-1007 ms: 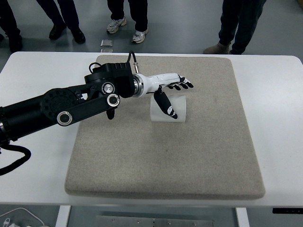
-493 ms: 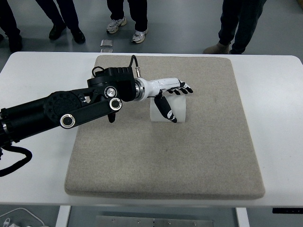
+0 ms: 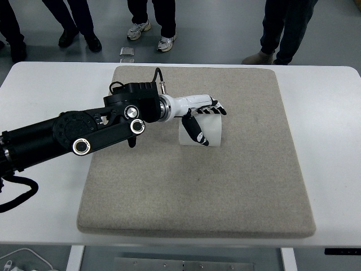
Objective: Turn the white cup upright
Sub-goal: 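Close the left hand's fingers around the cup body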
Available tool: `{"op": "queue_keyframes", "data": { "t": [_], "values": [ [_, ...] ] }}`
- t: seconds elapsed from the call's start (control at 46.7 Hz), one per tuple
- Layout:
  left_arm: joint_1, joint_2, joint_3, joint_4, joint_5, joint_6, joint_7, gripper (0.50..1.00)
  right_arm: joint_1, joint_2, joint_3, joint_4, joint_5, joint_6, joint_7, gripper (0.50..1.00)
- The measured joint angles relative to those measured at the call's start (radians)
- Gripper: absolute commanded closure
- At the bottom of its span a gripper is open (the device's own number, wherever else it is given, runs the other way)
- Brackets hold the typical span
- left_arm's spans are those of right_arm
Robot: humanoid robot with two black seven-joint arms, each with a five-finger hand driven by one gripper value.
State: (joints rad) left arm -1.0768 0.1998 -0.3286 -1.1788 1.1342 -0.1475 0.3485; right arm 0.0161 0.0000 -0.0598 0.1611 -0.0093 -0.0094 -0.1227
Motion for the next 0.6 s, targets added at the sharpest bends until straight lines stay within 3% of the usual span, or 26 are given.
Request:
{"op": "queue_keyframes", "data": {
  "t": [0.107,0.343,0.407,0.6],
  "values": [
    [0.001,-0.006,0.006,0.004,0.014,-0.001,-0.003,0.688,0.0,0.0,0.0,0.0,0.0,0.0,0.0,0.57],
    [0.009,-0.009,0.01,0.005,0.021,-0.009,-0.005,0.872,0.0,0.0,0.0,0.0,0.0,0.0,0.0,0.57],
    [0.009,-0.01,0.009,0.005,0.021,-0.012,-0.005,0.992,0.001,0.0,0.0,0.0,0.0,0.0,0.0,0.57],
    [0.003,-0.01,-0.005,0.004,0.017,-0.017,-0.004,1.0,0.0,0.0,0.0,0.0,0.0,0.0,0.0,0.57]
  ]
}}
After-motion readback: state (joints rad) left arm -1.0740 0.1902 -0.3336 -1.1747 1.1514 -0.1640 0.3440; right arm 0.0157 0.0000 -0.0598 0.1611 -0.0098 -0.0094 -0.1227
